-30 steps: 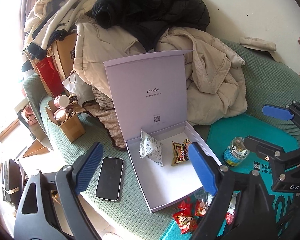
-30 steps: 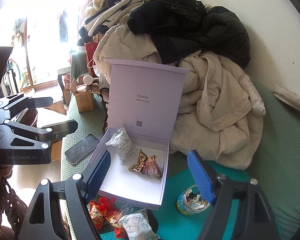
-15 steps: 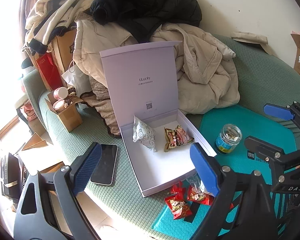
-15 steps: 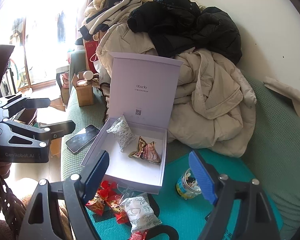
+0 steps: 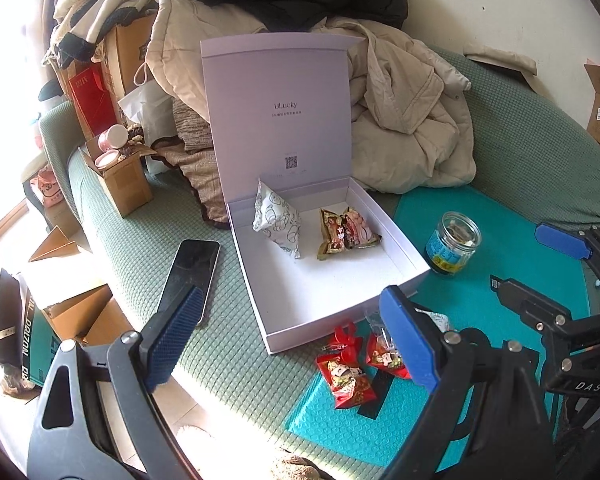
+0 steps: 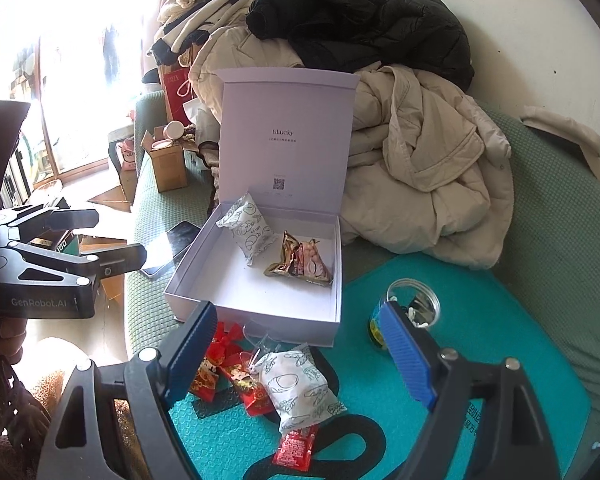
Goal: Organize objects
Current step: 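Withdraw both tools from the box back toward the snack pile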
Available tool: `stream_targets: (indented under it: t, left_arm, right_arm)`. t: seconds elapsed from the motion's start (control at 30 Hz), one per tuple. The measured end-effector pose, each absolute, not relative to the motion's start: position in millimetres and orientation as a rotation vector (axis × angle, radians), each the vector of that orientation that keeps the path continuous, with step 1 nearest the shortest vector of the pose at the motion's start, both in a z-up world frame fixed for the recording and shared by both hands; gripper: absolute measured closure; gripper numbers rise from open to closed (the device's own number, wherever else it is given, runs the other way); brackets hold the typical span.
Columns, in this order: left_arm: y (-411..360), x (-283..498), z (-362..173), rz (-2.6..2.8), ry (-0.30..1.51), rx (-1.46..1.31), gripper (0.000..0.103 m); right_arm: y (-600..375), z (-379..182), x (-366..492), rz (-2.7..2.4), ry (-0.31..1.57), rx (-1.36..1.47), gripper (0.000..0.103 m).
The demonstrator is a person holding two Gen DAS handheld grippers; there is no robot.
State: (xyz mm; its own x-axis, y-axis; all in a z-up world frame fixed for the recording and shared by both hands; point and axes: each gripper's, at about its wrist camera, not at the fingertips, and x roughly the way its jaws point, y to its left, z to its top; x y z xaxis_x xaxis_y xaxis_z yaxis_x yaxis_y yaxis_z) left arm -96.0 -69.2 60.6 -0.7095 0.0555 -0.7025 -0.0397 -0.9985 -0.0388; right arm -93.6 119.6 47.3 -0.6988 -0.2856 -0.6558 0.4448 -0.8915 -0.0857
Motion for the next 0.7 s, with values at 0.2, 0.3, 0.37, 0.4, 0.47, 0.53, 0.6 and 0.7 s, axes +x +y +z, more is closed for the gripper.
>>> stream_targets:
  t: [0.2,0.3,0.37,0.4,0.47,0.53,0.6,0.7]
  left_arm:
    - [-65,-91,41,2.813,-0.012,-1.213,0.013]
    - [-63,-88,31,2.803,-0.004,-1.228,0.013]
    - [-64,-89,24,2.793,-0.013,-1.25,0.013]
    - [-64,-89,20,2.788,-0.018,-1.261,0.013]
    - [-63,-90,12,2.771,-0.023,-1.285,0.013]
    - [-61,-91,2,2.744,-0.028,-1.312,0.013]
    - [-58,-91,-7,2.726,-0.024,-1.33,0.013]
    - [-53,-92,-19,2.704,-0.003,-1.355,0.013]
  right_arm:
    - [117,28,-92,-2.536,0.333,0.963,0.019]
    - [117,18,-90,-2.536,0.337,0.976,0.019]
    - [118,11,-89,-2.534,0.327,0.993,0.019]
    - [120,7,-89,-2.533,0.317,1.004,0.019]
    - [123,-1,-90,-2.529,0.297,1.032,0.019]
    - [125,-10,-90,-2.53,0.288,1.057,0.019]
    - [128,-19,-89,-2.532,0.287,1.084,0.019]
    - [132,-32,-90,-2.529,0.279,1.129,0.019]
